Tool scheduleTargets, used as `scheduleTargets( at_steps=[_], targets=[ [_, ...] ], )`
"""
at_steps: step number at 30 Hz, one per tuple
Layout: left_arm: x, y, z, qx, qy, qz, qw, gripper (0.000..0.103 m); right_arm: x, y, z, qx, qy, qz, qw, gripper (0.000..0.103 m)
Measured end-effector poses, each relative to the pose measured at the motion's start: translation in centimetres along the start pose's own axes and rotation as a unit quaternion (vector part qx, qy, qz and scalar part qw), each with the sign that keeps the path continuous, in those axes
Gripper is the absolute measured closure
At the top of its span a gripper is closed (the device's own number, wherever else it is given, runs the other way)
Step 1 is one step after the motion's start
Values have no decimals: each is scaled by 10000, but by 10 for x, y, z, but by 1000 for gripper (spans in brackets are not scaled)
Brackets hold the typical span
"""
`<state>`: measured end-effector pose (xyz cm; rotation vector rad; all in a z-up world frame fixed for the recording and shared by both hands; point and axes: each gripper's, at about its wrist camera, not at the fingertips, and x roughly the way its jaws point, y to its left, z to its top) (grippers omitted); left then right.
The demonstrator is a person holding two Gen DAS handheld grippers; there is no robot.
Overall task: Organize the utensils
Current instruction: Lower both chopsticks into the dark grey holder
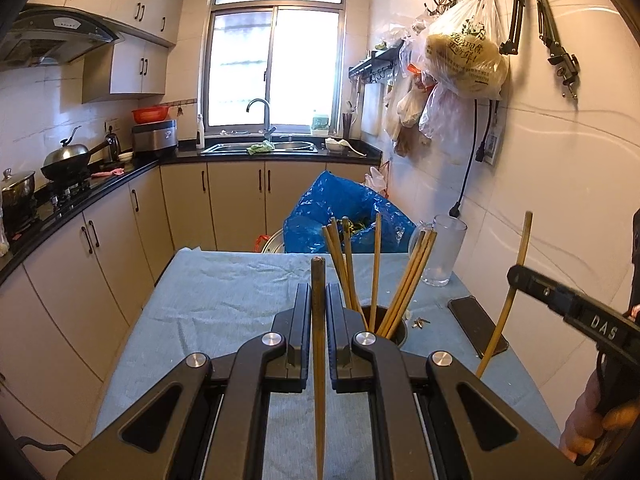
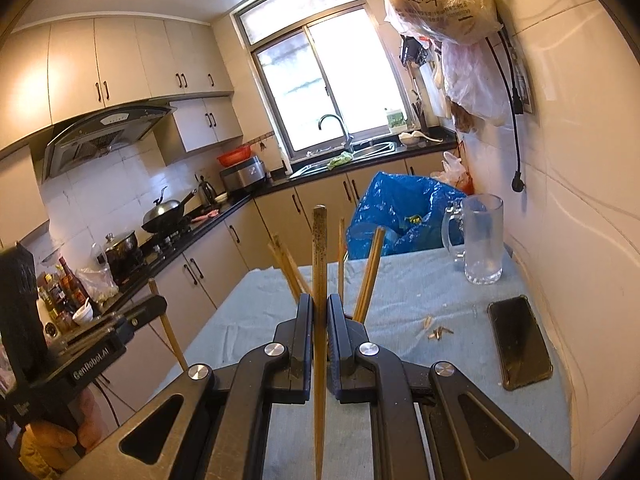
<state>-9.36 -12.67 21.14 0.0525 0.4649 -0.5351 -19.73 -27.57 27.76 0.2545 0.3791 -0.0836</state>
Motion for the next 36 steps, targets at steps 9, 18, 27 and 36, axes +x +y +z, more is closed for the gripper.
scheduleTargets(
  at_steps=[9, 18, 27, 36],
  targets=[
    [14, 6, 23, -165, 19, -277, 9995, 96, 9, -6, 28, 59, -173, 26, 9998, 95],
    [14, 0, 65, -263, -400, -515, 9975, 96, 11, 0, 60, -27, -492, 93, 9987, 95],
    [41, -13, 87, -557, -724, -558, 9942, 96, 36, -1, 75, -2, -721, -57, 9974, 95],
    [74, -18, 89, -702, -885, -416, 9927, 97, 76, -5, 73, 29, -754, -250, 9968, 95]
  ],
)
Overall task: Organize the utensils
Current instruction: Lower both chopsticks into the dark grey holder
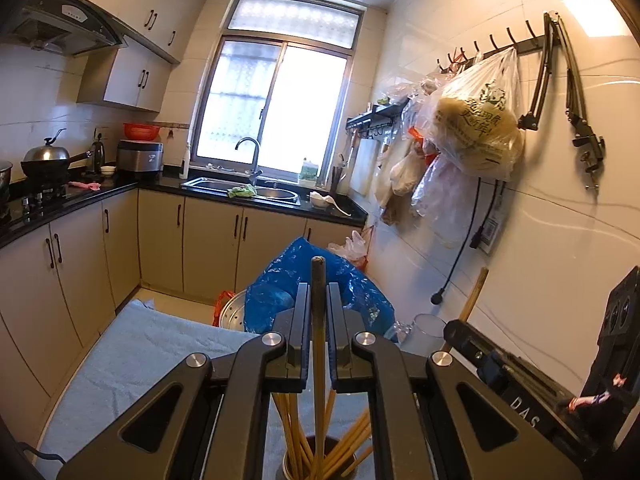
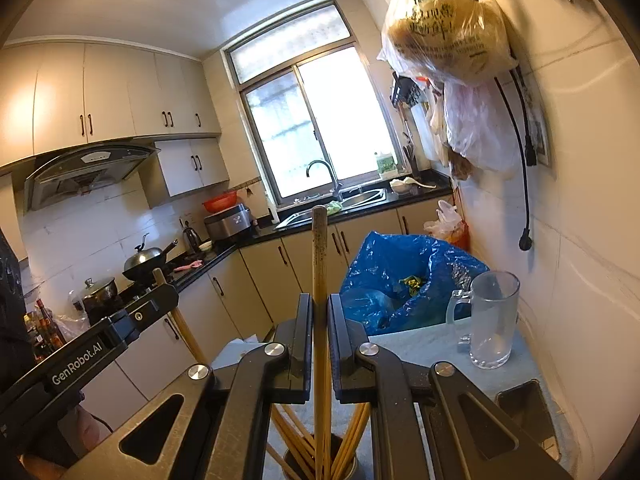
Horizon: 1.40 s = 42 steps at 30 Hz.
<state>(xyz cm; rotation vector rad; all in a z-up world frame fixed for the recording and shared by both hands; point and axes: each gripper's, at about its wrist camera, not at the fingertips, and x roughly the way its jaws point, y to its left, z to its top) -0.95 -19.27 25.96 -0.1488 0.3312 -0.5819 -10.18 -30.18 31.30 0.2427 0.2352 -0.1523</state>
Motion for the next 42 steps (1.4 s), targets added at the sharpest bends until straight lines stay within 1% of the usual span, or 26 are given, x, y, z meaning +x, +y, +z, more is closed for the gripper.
scheduleTargets(
  at_steps=[7, 11, 18, 26, 42],
  targets=[
    [23, 8, -13, -101, 193, 72, 9997, 97, 24, -14, -16, 119, 204, -108, 9997, 95],
    [29, 7, -22, -26, 277, 77, 9996, 97, 33, -21, -27, 177, 351, -162, 9991, 95],
    [32, 4, -37, 150, 389, 158, 9990, 97, 38, -28, -41, 271, 522, -134, 9982, 95],
    [33, 4, -55, 214, 562, 167, 9981, 97, 40, -31, -55, 308, 699, -122, 9970, 95],
    [38, 7, -71, 246, 741, 215, 9967, 96, 45, -30, -68, 331, 922, -135, 9951, 95]
  ],
)
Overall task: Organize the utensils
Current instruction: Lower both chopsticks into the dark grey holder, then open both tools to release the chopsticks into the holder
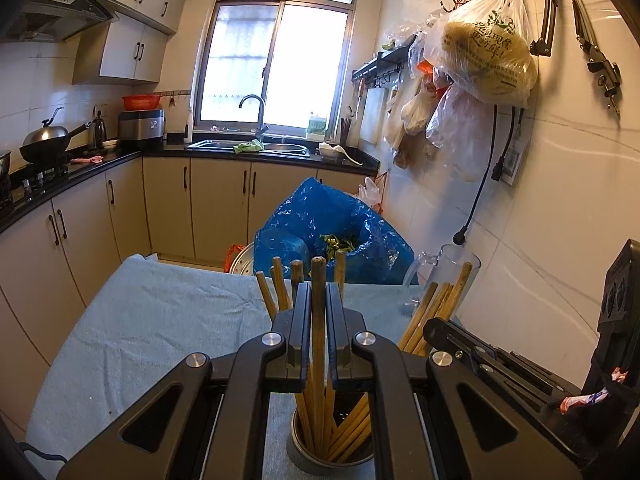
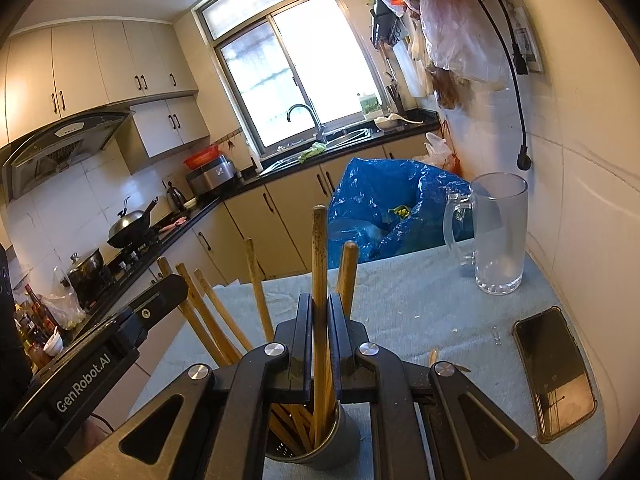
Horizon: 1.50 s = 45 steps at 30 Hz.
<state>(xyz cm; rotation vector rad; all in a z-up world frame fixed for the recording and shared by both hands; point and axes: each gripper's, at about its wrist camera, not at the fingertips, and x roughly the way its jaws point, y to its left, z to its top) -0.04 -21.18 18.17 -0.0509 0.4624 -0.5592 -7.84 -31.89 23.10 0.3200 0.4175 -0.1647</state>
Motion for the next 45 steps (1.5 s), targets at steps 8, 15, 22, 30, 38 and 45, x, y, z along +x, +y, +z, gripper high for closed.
scheduleTargets(
  at_steps=[8, 15, 22, 30, 38, 45],
  targets=[
    [5, 0, -4, -16, 106, -17, 9999, 96, 6, -3, -4, 42, 129, -40, 9999, 95],
    [6, -1, -6, -5, 123, -60, 9999, 96, 11, -6, -8, 51, 216, -86, 9997, 95],
    [6, -2, -10, -18, 170, -79, 9998, 96, 13, -7, -8, 56, 230, -102, 9997, 95],
    [-1, 1, -7, -122, 158, -125, 9997, 90, 10, -11, -6, 198, 226, -49, 9995, 95],
    [-14, 3, -4, -269, 71, -127, 9995, 68, -2, -8, -1, 227, 135, -59, 9996, 82],
    [-40, 10, -5, -580, 76, -153, 9982, 37, -25, -8, 1, 310, -15, -117, 9994, 69]
  ],
)
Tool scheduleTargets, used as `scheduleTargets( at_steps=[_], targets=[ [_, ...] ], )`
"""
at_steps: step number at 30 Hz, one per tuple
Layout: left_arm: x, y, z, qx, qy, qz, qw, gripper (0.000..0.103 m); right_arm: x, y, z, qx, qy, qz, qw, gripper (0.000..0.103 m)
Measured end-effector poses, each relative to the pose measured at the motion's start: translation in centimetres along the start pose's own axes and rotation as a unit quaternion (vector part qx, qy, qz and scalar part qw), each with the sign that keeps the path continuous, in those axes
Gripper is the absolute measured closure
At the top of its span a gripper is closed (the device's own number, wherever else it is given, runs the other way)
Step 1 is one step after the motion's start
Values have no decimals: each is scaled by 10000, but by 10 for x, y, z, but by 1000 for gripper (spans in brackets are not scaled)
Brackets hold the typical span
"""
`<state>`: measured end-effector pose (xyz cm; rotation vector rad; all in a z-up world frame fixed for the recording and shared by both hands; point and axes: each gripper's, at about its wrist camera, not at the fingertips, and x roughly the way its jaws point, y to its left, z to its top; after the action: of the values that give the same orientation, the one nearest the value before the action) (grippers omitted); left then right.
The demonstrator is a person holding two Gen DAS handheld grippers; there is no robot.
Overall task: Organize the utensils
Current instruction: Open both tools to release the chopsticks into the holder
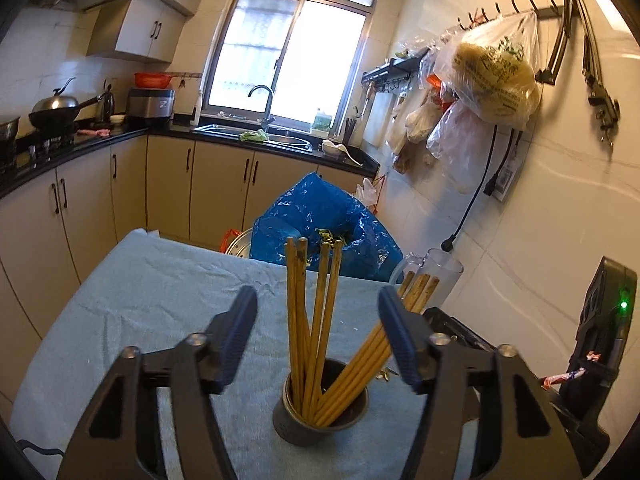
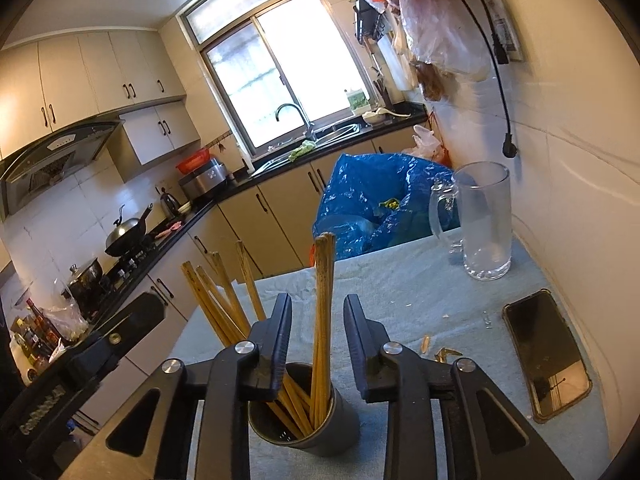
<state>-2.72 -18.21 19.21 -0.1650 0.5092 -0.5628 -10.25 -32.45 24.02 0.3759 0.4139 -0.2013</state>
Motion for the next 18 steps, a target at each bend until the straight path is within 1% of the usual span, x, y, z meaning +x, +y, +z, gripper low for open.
scheduleTargets(
  at_steps=[2, 3, 5, 8, 12, 14, 18],
  targets=[
    [-9, 2, -2, -33, 37, 2, 10000, 31, -8, -1, -1, 34, -43, -39, 10000, 61],
    [-13, 3, -3, -39, 58, 0, 10000, 29, -12, -1, -2, 42, -57, -62, 10000, 60],
    [-21, 5, -8, -38, 123, 27, 9999, 22, -20, -3, -4, 50, -68, -107, 9999, 57],
    [-33, 8, -16, 29, 175, 212, 9996, 18, -31, -3, -10, 55, -63, -199, 9998, 51],
    [-52, 10, -29, 259, 134, 649, 9975, 11, -46, -2, -24, 27, 19, -294, 9996, 49],
    [-64, 12, -37, 341, 18, 908, 9953, 6, -52, -2, -31, 20, 60, -318, 9995, 47],
    [-84, 14, -47, 443, -232, 1406, 9888, 1, -64, 3, -47, 14, 181, -369, 9992, 45]
  ],
)
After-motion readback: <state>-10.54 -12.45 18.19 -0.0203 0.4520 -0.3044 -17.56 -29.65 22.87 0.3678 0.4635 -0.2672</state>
